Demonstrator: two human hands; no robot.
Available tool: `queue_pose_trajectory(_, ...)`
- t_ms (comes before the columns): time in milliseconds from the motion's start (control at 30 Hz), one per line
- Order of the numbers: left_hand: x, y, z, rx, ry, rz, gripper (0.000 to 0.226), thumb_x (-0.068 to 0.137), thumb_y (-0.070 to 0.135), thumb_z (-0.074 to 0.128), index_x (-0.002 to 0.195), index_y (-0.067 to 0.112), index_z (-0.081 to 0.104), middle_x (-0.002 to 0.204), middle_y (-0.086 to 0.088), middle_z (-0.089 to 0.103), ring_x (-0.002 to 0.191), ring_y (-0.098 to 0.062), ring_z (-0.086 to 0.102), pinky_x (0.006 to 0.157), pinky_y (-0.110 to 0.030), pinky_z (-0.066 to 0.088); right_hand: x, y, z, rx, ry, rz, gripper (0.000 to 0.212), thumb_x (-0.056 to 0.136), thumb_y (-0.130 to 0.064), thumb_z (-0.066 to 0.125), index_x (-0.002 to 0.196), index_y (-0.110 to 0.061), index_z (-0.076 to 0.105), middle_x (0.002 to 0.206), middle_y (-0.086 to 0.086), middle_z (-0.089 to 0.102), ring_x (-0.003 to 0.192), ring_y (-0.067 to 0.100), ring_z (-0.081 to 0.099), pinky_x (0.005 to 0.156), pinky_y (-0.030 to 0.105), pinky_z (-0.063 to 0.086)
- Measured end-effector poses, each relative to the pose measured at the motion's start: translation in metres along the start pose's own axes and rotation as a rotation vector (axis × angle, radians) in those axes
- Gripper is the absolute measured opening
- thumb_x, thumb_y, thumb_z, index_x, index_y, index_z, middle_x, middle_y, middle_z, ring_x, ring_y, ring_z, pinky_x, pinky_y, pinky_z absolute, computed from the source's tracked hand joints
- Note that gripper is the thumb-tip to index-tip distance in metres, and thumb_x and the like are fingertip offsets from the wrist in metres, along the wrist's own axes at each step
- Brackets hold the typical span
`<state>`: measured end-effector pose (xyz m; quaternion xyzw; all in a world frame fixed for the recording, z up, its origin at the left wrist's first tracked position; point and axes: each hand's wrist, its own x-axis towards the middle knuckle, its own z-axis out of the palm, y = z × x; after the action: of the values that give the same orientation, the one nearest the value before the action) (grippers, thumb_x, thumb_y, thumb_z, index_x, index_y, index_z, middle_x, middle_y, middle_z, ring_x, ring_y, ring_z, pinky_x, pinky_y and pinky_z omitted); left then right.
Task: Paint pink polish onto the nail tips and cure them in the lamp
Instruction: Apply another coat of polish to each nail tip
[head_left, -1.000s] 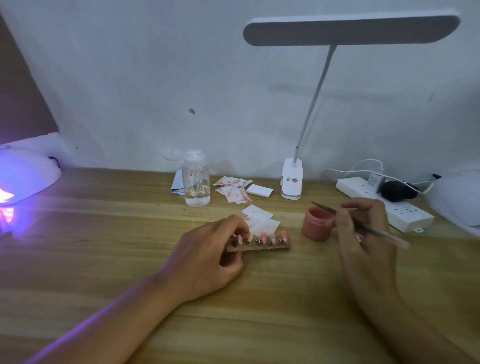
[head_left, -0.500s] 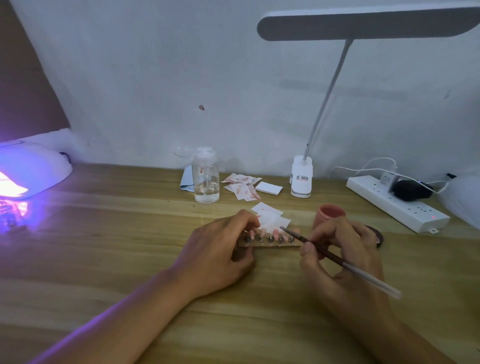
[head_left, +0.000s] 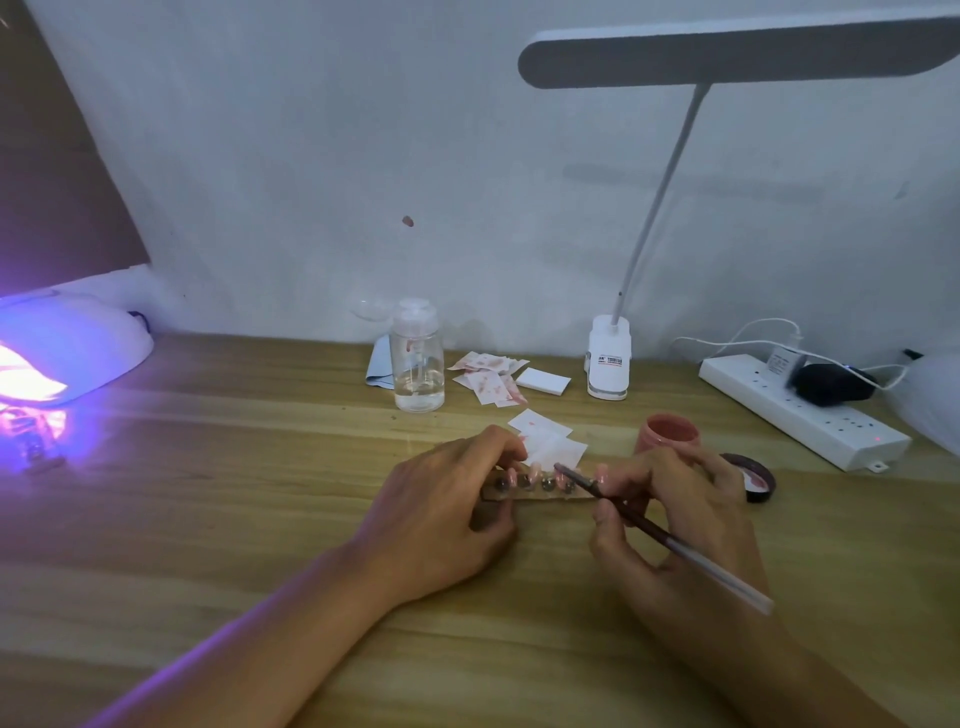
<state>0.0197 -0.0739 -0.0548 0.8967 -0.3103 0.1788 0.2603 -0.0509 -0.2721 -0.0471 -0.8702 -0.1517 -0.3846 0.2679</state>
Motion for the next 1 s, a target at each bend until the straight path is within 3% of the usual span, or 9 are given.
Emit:
queue_pose_trajectory(733,0.0,0.0,0.0007,0.005,-0.01,0.002,0.039,0.078,0.032,0.057,0.113,0.042,0.042,0.109,0.027,0.061,0.102,0.003,0.056,0.083,-0.03,0.052,-0.0004,-0.0002,-0.0018,-0.029,-0.007,-0.02,0.012,0.079,-0.033,0.053,0.084,-0.023,0.058,0.069,-0.021,0.058,0.081,-0.002,0.055,0.103,0.033,0.03)
queue_pose_trajectory(1000,0.0001,-0.0033,0.0015,0.006,0.0,0.005,0.039,0.078,0.034,0.058,0.113,0.043,0.043,0.111,0.029,0.06,0.103,0.005,0.054,0.081,-0.027,0.051,0.0007,-0.0023,-0.0023,0.009,0.074,-0.029,0.006,0.084,-0.029,0.054,0.088,-0.024,0.054,0.075,-0.026,0.055,0.084,-0.005,0.056,0.1,0.035,0.032)
